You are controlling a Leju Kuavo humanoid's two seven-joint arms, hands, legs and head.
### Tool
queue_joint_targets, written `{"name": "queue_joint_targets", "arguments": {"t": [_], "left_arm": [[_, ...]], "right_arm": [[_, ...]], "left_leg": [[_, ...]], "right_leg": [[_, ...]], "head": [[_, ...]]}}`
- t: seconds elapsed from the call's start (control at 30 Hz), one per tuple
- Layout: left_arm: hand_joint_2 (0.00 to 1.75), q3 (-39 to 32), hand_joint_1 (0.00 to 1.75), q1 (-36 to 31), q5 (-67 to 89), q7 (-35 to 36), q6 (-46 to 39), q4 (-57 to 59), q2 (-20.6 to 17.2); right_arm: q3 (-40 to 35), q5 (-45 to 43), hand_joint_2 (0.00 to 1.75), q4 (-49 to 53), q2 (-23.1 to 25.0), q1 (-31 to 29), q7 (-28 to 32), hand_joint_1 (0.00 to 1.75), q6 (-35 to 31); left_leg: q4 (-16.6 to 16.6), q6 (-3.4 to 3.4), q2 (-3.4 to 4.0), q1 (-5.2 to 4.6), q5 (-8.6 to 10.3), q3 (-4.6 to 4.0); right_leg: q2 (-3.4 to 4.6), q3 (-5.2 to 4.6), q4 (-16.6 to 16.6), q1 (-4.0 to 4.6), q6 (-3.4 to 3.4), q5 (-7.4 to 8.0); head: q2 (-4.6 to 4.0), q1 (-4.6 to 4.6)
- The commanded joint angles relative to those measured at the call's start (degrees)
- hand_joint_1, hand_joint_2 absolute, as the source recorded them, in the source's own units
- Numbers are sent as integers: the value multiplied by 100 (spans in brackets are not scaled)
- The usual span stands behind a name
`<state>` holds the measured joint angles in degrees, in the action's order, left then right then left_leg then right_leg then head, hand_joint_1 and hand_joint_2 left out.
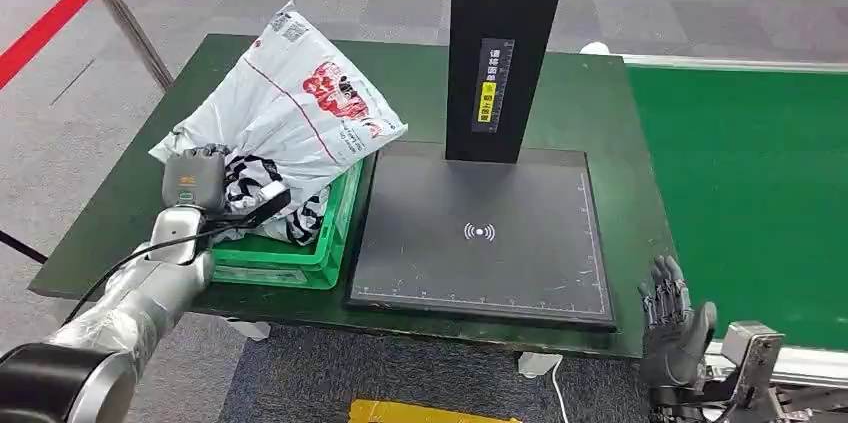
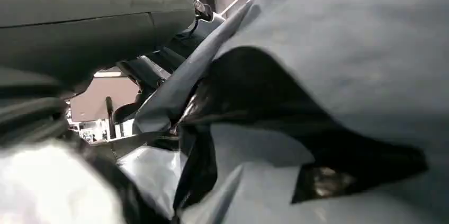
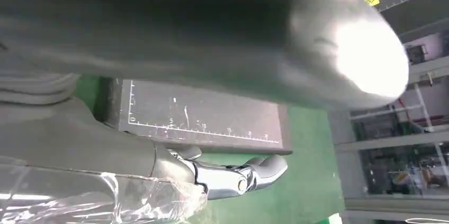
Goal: Moved the parcel from conveyor to table for the left to box.
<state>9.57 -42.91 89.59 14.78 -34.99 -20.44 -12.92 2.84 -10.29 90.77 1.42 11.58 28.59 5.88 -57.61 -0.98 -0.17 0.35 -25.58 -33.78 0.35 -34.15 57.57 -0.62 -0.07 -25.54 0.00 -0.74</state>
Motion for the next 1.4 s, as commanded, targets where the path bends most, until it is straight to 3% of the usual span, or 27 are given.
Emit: {"name": "queue_joint_targets", "arguments": {"t": [0.03, 0.2, 0.5, 0.53, 0.57, 0.6, 0.77, 0.8, 0.87, 0.9, 1.13, 1.17, 1.4], "left_arm": [[175, -202, 175, 346, 41, 195, -29, 246, 59], [175, -964, 175, 328, 24, -31, -210, 202, -32], [175, -1027, 175, 460, 41, -19, -256, 213, -35], [175, -1085, 154, 459, 31, -96, -282, 208, -8], [175, -970, 30, 469, 41, -79, -343, 166, -21], [175, -720, 0, 476, 41, 90, -465, 127, -49], [175, -524, 0, 477, 41, 290, -501, -171, 21], [0, -381, 0, 496, 41, 427, -501, -285, 14], [0, -488, 0, 581, 41, 301, -501, -497, 67], [175, -99, 0, 546, 41, 541, -501, -416, 11], [175, -212, 0, 579, 8, 451, -501, -538, 83], [0, -54, 0, 548, 41, 634, -501, -480, 56], [0, -506, 0, 844, 41, 540, -501, -1085, 188]], "right_arm": [[-27, -22, 0, -109, -102, 52, -36, 0, 40], [29, 4, 0, 58, -14, 146, -72, 0, 66], [82, 43, 0, 138, 72, 193, -120, 0, 117], [76, 47, 0, 131, 71, 189, -122, 0, 130], [71, 60, 0, 123, 70, 175, -126, 0, 135], [68, 63, 0, 113, 66, 161, -129, 0, 140], [82, 64, 0, 76, 73, 106, -156, 0, 122], [85, 57, 0, 34, 62, 76, -168, 0, 125], [87, 52, 0, 9, 51, 59, -169, 0, 125], [82, 52, 0, -12, 37, 46, -168, 0, 128], [79, 40, 0, -34, 67, 46, -165, 0, 110], [68, 43, 0, -41, 72, 38, -166, 0, 98], [98, 60, 0, -36, 108, 47, -179, 0, 50]], "left_leg": [[24, 4, 9, -3, 3, 25], [21, 3, 13, -2, 0, 24], [27, -4, 19, -2, -1, 41], [24, -4, 17, -2, -2, 39], [37, -4, 21, -3, 2, 44], [32, -5, 18, -2, -1, 45], [35, -9, 10, -1, 1, 52], [34, -9, 8, -1, 1, 49], [34, -11, 4, -2, 3, 50], [30, -12, 6, 0, 1, 49], [41, -10, 6, 1, 5, 51], [34, -11, 2, -1, 3, 47], [36, -11, -2, 0, 4, 45]], "right_leg": [[4, 22, -23, -1, 1, 5], [8, 19, -17, 0, -1, 3], [16, 26, -12, 0, -5, 2], [14, 25, -7, -1, -5, -1], [16, 27, -17, -1, -6, 4], [15, 28, -11, -1, -6, 1], [5, 35, -11, 1, -13, -2], [3, 33, -10, 1, -15, -4], [0, 34, -11, 1, -14, -6], [2, 34, -8, 2, -14, -7], [-1, 39, -21, 4, -14, -2], [-4, 35, -11, 1, -15, -6], [-7, 36, -14, 2, -15, -6]], "head": [[0, -2], [0, 0], [0, 0], [0, -2], [0, 0], [0, -2], [0, 0], [0, 0], [0, -2], [0, 0], [0, -2], [0, 0], [0, 0]]}}
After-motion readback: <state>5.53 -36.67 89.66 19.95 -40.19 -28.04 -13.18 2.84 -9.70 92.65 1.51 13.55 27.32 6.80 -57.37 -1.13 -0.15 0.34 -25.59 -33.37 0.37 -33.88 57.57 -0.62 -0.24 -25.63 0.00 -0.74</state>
